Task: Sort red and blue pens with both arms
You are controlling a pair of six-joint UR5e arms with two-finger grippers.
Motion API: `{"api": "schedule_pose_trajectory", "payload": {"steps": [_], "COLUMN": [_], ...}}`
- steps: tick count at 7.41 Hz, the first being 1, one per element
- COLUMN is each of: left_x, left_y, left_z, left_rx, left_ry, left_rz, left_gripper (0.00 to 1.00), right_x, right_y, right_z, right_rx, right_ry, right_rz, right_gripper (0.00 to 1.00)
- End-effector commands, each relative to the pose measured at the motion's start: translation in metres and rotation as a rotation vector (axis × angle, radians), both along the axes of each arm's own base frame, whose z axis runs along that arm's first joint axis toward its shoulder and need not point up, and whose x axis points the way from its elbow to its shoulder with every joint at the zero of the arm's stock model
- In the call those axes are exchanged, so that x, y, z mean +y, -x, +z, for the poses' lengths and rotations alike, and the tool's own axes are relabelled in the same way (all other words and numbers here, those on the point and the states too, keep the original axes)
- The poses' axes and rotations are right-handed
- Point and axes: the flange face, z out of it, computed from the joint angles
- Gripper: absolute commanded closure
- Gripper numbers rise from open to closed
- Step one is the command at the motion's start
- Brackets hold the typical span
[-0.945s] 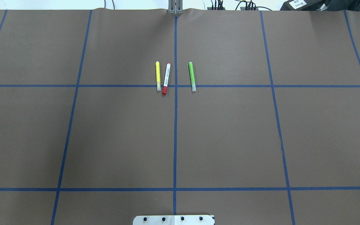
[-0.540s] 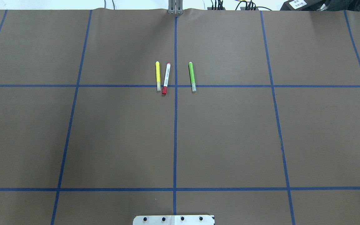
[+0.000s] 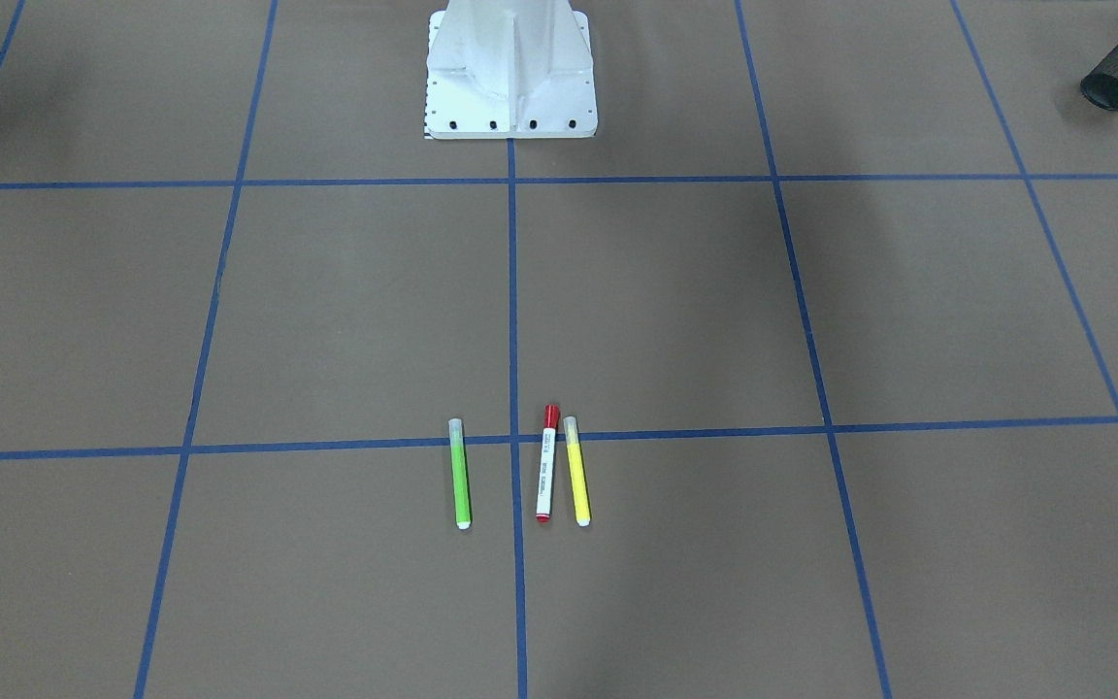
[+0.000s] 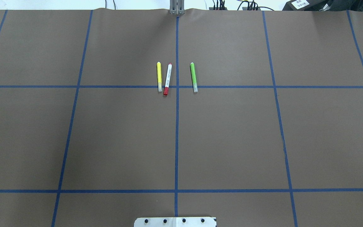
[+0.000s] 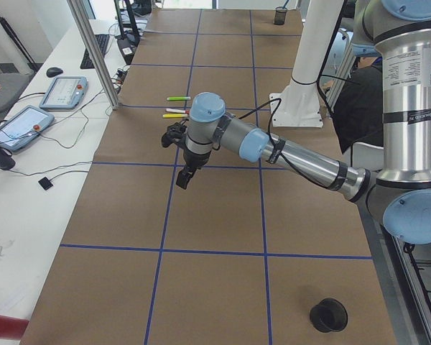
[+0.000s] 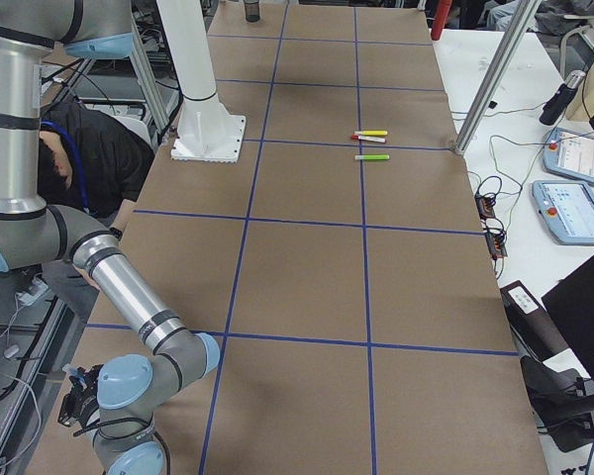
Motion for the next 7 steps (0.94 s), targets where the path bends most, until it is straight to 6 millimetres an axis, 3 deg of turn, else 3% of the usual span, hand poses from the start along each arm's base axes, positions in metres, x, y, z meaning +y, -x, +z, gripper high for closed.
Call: {"api": "schedule_pose_trajectory", "payload": {"steps": [1, 3, 7], "left_x": [0.002, 0.011, 0.015], "left_y": [0.003, 0.004, 0.006], "left_z": [-0.004, -0.004, -0.006], "left_rx": [0.002, 0.003, 0.003], "left_ry": [-0.007, -0.004, -0.007], "left_rz": [-0.006, -0.005, -0.006], "left_gripper": [0.0, 0.0, 0.0], "right_x": [-0.002, 0.004, 0.01], "right_y": [-0.001, 0.003, 0.007], "right_z": [0.0, 0.02, 0.026], "right_rx": [0.019, 0.04, 0.058], "right_ry": [0.013, 0.003, 0.034], "right_rz": [0.0, 0.005, 0.012], "right_gripper": [1.0, 1.0, 1.0]}}
